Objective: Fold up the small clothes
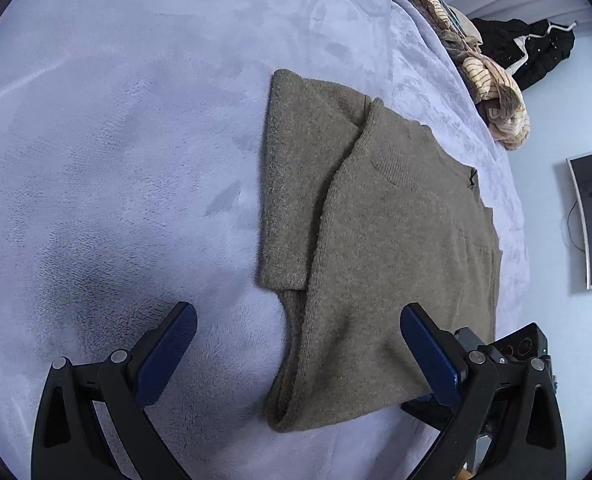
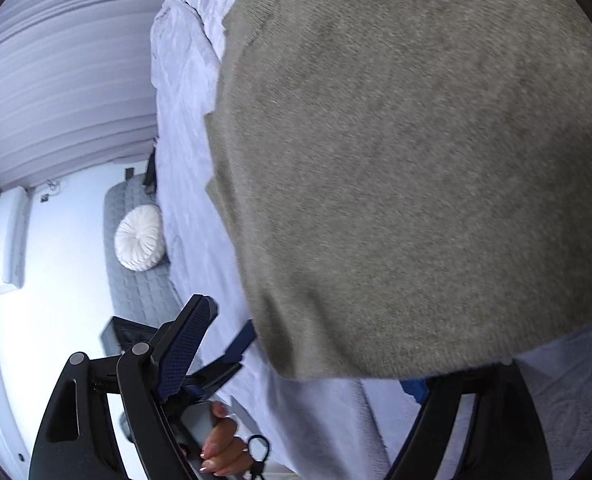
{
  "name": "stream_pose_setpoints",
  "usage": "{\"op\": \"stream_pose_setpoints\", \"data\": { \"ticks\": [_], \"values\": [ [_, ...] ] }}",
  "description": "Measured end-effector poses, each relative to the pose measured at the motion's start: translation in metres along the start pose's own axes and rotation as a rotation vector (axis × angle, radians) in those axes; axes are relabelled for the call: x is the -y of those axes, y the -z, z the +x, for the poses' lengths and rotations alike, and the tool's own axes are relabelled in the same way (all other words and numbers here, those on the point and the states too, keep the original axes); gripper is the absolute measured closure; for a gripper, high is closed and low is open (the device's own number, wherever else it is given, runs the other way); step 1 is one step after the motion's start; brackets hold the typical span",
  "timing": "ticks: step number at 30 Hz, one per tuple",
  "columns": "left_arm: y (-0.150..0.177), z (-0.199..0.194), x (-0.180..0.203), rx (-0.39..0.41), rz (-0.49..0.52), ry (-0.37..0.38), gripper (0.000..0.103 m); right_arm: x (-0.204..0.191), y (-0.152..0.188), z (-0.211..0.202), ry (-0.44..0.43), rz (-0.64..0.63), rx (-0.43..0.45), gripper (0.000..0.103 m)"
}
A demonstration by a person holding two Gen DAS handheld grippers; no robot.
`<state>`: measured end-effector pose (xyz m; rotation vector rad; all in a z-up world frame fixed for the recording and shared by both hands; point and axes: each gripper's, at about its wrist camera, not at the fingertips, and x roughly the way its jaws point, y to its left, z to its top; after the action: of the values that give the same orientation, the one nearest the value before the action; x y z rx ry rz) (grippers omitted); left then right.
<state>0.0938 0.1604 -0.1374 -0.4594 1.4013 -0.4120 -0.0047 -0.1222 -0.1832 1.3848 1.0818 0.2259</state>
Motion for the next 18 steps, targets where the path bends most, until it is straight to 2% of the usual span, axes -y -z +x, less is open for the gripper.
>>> {"op": "stream_pose_setpoints", "data": {
  "ticks": [2,3,4,6,10,13,15,18],
  "values": [
    [-0.004,0.005,-0.001,-0.013,-0.023,0.045,0.001,-0.003,-0.001,0.001,-0.011,0.003,-0.004,0.057],
    [-0.006,0.008,-0.002,-0.021,-0.031,0.06,0.001,-0.005,-0.003,0.002,-0.014,0.002,-0.011,0.09],
    [-0.008,0.011,-0.003,-0.029,-0.043,0.076,0.001,-0.007,-0.007,0.003,-0.027,0.0,-0.022,0.094],
    [-0.012,0.018,-0.004,-0.047,-0.078,0.123,0.001,-0.019,-0.01,-0.003,-0.086,-0.04,-0.021,0.094],
    [-0.026,0.033,-0.001,-0.081,-0.133,0.254,0.001,-0.042,-0.017,-0.017,-0.133,-0.101,-0.013,0.094],
    [-0.039,0.044,0.01,-0.101,-0.151,0.31,0.001,-0.05,-0.019,-0.022,-0.148,-0.127,-0.019,0.094],
    [-0.044,0.047,0.025,-0.096,-0.131,0.331,0.001,-0.051,-0.018,-0.021,-0.143,-0.138,-0.029,0.094],
    [-0.05,0.051,0.052,-0.085,-0.068,0.309,0.001,-0.047,-0.014,-0.019,-0.106,-0.158,-0.048,0.094]
  ]
}}
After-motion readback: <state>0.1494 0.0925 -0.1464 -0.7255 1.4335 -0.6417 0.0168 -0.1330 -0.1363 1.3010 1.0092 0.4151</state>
